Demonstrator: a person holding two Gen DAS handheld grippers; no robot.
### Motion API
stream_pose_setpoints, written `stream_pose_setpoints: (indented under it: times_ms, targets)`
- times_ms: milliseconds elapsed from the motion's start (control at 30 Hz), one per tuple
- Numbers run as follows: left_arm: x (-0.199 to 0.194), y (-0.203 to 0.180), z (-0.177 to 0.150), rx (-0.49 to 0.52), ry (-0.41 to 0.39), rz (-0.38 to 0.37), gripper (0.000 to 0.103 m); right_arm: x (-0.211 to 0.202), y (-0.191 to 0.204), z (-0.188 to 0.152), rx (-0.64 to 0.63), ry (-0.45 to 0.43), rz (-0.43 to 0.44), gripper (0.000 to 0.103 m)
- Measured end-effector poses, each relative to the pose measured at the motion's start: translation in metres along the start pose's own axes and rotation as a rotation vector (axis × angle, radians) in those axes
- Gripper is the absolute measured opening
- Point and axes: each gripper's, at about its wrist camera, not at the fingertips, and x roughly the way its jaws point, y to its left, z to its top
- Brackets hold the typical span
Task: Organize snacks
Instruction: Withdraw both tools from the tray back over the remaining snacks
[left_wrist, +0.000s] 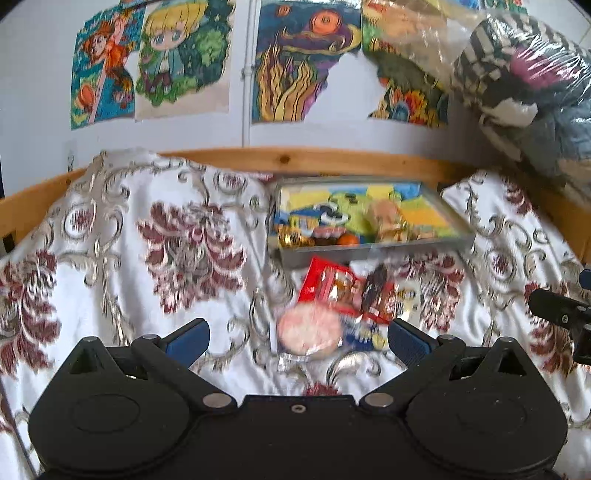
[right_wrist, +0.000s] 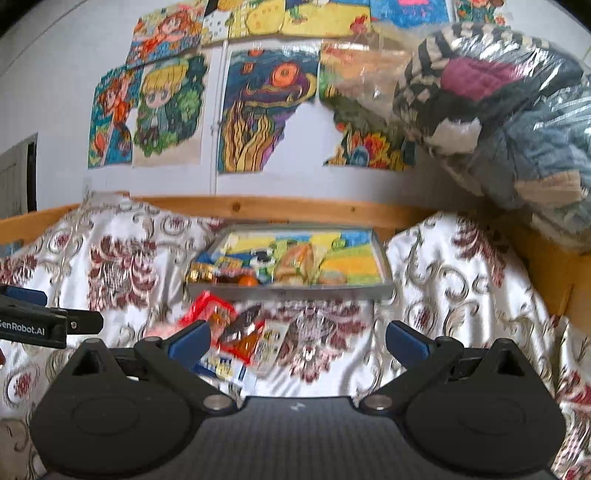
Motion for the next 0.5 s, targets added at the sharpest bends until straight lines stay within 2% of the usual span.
stream_pose_setpoints:
  times_ms: [267,500]
  targets:
    - [0.010,0.001,-0.029,0.042,0.039,0.001,0.102,0.013,0.017,-0.025,-0.050,0.094,0.044,0.103]
    - [0.018,0.004,-0.027,0.082,0.062,-0.008,0.102,0.023,0.023,-0.037,-0.058,0.156,0.063,0.103]
